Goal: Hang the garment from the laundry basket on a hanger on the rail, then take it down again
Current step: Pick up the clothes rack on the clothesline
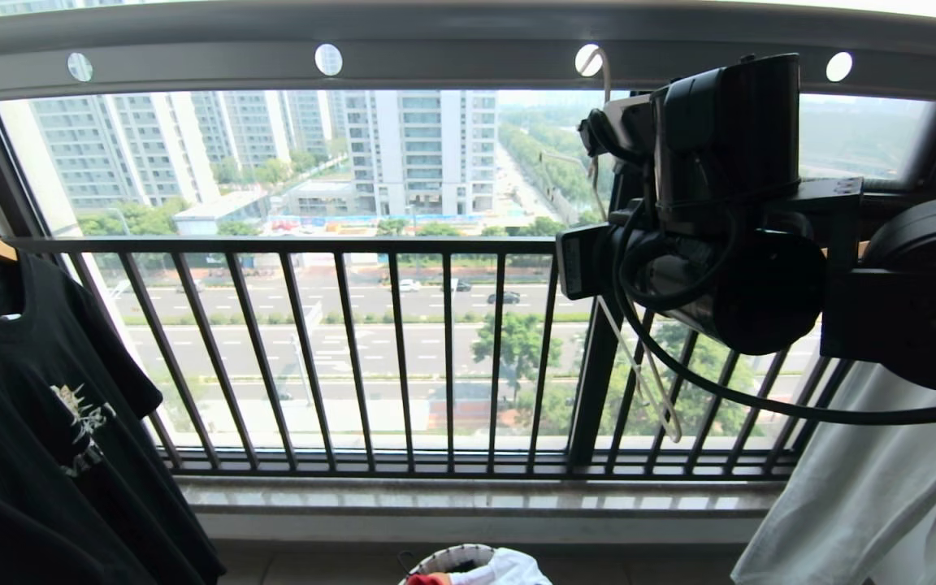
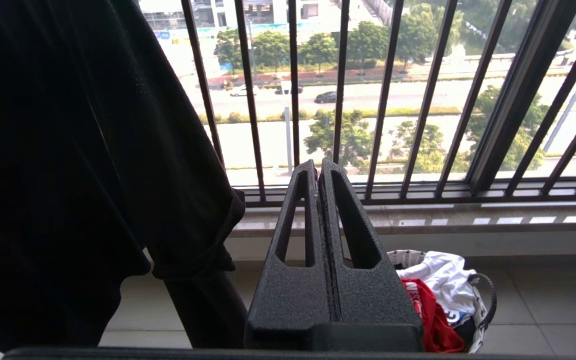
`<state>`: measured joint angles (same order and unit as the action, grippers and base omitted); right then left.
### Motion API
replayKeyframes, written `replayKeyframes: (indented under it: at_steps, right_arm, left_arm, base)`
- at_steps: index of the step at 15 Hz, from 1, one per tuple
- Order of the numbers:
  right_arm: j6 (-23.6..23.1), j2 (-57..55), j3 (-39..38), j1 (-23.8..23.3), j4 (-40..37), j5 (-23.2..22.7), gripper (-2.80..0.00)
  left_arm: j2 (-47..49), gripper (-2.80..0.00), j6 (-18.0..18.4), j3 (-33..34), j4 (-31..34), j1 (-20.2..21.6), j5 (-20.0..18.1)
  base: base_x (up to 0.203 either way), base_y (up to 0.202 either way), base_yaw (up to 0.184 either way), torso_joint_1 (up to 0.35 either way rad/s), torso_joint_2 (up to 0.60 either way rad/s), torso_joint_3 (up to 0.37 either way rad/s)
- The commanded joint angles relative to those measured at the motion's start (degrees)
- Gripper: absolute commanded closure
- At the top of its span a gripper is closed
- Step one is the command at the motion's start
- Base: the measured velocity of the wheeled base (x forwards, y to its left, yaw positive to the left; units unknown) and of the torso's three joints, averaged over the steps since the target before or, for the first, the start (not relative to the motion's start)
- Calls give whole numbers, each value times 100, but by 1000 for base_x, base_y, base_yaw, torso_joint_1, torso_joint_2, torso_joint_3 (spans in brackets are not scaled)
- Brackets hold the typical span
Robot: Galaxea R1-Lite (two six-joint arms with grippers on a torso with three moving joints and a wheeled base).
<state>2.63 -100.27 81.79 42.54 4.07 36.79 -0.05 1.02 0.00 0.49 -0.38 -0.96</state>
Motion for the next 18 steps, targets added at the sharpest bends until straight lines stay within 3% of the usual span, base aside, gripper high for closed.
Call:
replayKeyframes:
  at_steps: [1,18]
  right_arm:
    - [9,96,-148,0,6,13,0]
    - [6,819,-453,378,23,-16,0]
  left_arm:
    - [5,0,3,0,4,-3,0]
    - [5,0,3,0,-2,3,0]
  base:
    - [0,0,0,0,0,0]
    - [0,0,0,0,0,0]
